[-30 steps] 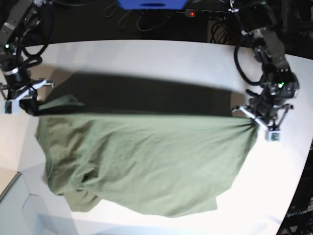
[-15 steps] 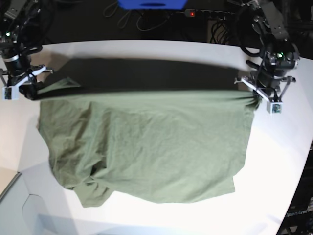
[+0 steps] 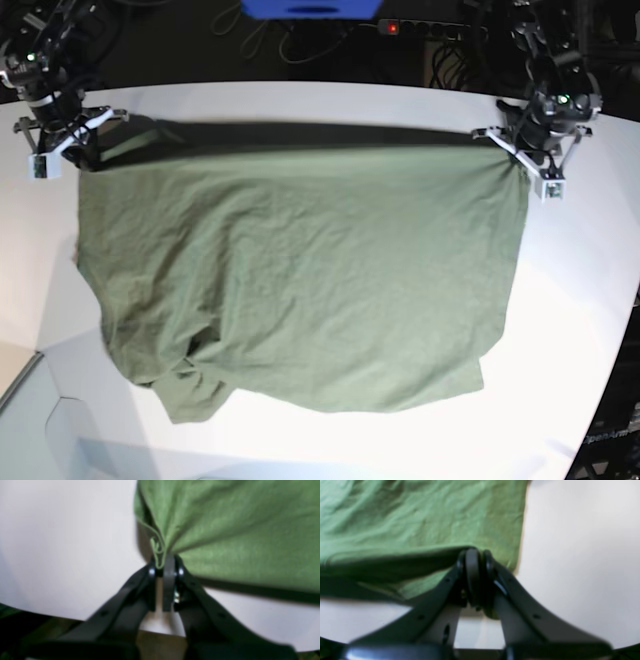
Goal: Layout the t-shirt on the table in an organized manner, then fold the t-shirt properly
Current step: 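Lower the t-shirt onto the table, holding the shoulders with both grippers, then release the shoulders and move both grippers onto the shirt body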
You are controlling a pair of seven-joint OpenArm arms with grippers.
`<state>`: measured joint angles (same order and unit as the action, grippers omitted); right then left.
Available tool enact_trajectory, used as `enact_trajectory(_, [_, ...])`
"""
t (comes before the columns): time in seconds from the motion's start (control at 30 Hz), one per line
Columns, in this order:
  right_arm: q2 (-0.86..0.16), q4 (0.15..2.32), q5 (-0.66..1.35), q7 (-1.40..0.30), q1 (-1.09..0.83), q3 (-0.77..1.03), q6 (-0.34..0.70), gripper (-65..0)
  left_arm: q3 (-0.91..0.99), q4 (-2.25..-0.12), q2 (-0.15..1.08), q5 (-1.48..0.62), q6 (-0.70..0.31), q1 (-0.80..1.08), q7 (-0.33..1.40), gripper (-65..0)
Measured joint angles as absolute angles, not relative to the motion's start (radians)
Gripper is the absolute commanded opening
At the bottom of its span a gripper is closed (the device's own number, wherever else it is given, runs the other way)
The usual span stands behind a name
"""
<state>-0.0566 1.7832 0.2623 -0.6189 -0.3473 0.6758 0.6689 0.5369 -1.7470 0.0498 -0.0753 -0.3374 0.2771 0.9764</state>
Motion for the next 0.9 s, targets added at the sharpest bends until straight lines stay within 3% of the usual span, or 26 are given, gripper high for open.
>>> enact_trajectory(0.17, [-0.064, 1.763, 0.261, -0.618, -0.364, 0.678, 0.669, -49.2, 0.541, -1.71, 0.052, -0.071, -0.337, 0.273, 0.968, -64.5])
enact_trajectory(0.27, [-0.064, 1.763, 0.259, -0.617, -0.368, 0.681, 0.669, -46.4, 0.541, -1.713, 0.053, -0.071, -0.337, 0.273, 0.976, -63.3])
enact_trajectory(0.33, [-0.064, 1.764, 0.26, -0.612, -0.376, 0.68, 0.669, -46.6, 0.541, -1.715, 0.053, -0.071, -0.337, 0.274, 0.979, -57.6])
enact_trajectory(0.47, [-0.061, 1.763, 0.26, -0.574, -0.394, 0.694, 0.669, -46.5, 0.543, -1.715, 0.056, -0.063, -0.332, 0.277, 0.977, -37.8])
enact_trajectory(0.53, [-0.057, 1.764, 0.259, -0.556, -0.387, 0.734, 0.665, -46.2, 0.545, -1.716, 0.057, -0.063, -0.333, 0.277, 0.975, -33.2])
enact_trajectory(0.77, [-0.049, 1.762, 0.257, -0.567, -0.289, 0.886, 0.662, -46.1, 0.664, -1.844, 0.047, -0.059, -0.332, 0.271, 0.983, -32.9])
enact_trajectory(0.9, [-0.058, 1.761, 0.254, -0.568, -0.236, 0.888, 0.659, -46.3, 0.749, -1.873, 0.056, -0.107, -0.328, 0.145, 0.985, -32.9])
